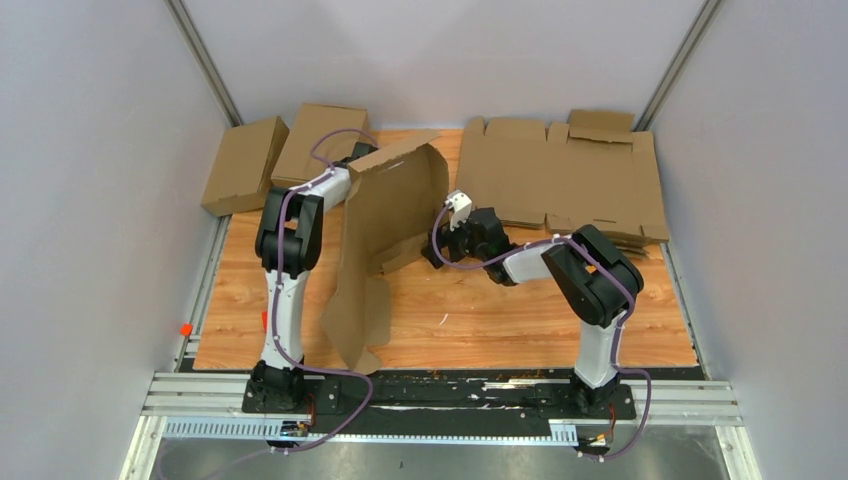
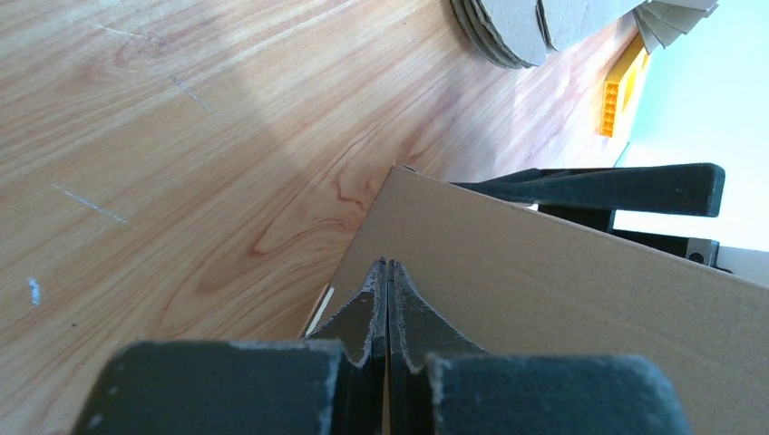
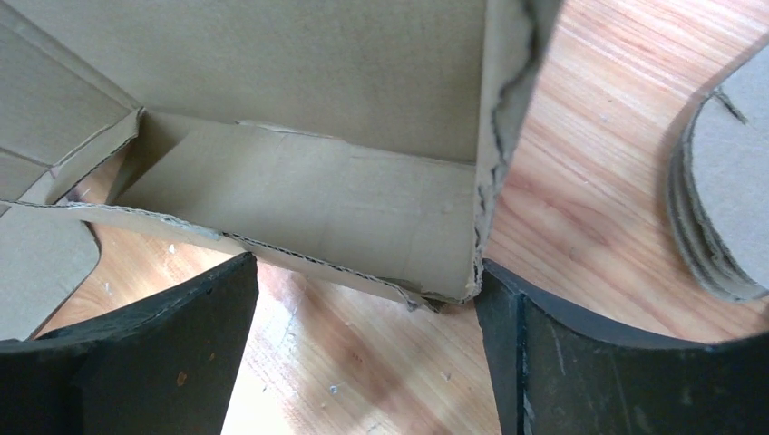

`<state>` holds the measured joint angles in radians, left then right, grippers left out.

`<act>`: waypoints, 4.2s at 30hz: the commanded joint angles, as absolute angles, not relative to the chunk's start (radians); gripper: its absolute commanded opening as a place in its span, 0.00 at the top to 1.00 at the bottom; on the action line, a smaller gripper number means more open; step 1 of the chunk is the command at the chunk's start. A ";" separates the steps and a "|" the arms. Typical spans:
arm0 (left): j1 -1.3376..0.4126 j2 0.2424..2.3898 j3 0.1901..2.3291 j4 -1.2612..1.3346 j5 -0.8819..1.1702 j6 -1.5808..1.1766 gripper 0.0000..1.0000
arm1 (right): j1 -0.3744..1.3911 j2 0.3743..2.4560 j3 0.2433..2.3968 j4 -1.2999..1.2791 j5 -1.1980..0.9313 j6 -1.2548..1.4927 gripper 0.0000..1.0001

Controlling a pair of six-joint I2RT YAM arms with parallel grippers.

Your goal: Fold the paper box

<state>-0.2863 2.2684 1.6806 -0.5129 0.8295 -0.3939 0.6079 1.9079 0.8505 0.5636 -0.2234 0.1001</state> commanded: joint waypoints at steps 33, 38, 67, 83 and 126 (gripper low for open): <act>-0.351 2.227 1.694 -0.571 0.902 -0.342 1.00 | 0.611 1.800 0.802 0.638 -0.087 0.121 0.30; -0.351 2.227 1.695 -0.575 0.896 -0.338 1.00 | 0.610 1.785 0.784 0.663 -0.075 0.132 0.30; -0.360 2.242 1.703 -0.580 0.905 -0.333 1.00 | 0.606 1.873 0.863 0.601 -0.081 0.147 0.43; -0.351 2.225 1.769 -0.597 0.836 -0.341 0.93 | 0.608 1.861 0.795 0.624 -0.079 0.140 0.68; -0.108 0.912 0.863 -0.364 0.396 -0.582 0.01 | 0.597 1.810 0.853 0.533 -0.188 0.243 0.35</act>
<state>-0.1051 0.8448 0.8261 -0.4500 0.3244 -0.5571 0.6136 1.8496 0.7837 0.5869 -0.0914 0.1356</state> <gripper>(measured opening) 0.993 0.613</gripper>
